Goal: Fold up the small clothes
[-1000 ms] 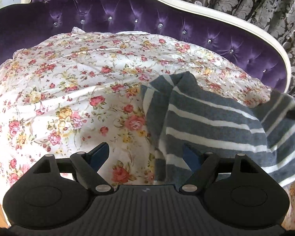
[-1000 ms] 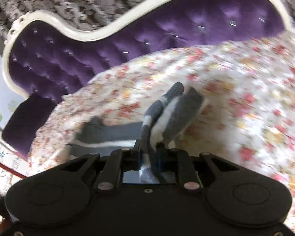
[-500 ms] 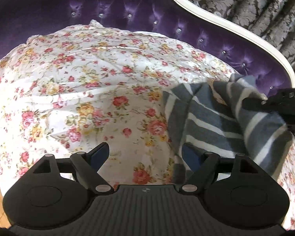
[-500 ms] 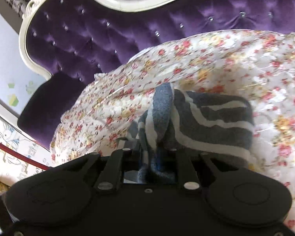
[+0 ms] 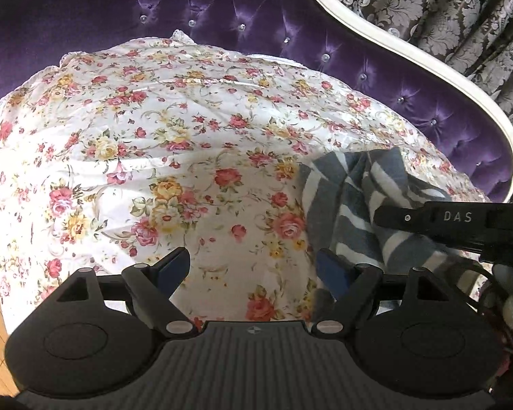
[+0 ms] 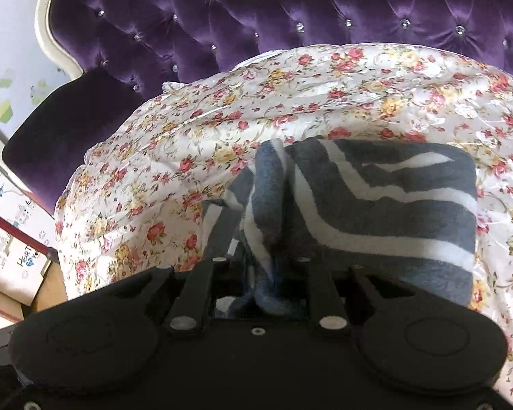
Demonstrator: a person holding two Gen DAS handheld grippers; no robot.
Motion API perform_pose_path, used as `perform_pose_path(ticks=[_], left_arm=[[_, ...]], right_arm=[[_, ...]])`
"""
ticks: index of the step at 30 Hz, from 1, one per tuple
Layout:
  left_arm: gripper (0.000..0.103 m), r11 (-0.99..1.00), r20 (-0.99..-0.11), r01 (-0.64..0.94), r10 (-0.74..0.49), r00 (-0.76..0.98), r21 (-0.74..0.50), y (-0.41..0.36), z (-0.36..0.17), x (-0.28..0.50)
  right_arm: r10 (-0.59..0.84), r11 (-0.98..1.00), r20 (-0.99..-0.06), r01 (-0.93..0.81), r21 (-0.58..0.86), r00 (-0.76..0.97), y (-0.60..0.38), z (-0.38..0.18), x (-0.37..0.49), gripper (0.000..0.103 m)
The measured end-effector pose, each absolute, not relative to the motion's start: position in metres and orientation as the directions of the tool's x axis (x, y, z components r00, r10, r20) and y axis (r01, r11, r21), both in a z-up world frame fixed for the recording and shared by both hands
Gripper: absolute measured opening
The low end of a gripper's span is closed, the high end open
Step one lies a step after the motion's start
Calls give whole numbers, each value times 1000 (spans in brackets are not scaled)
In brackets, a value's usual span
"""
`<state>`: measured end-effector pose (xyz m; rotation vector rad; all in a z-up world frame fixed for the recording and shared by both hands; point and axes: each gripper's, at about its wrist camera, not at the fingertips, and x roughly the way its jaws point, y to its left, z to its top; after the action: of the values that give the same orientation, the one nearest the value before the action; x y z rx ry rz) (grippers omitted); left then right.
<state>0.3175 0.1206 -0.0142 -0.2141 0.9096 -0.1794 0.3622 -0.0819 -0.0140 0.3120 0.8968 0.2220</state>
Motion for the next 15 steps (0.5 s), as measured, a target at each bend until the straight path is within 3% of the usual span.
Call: perform_pose_path(ticks=[10, 15], left_arm=[[80, 967, -753, 55, -228, 617, -248, 123, -13, 317], [80, 951, -710, 84, -280, 647, -298, 123, -7, 312]], right_arm=[[504, 836, -631, -147, 529, 590, -85, -8, 359, 31], [501, 832, -588, -164, 530, 635, -105, 8, 345, 31]])
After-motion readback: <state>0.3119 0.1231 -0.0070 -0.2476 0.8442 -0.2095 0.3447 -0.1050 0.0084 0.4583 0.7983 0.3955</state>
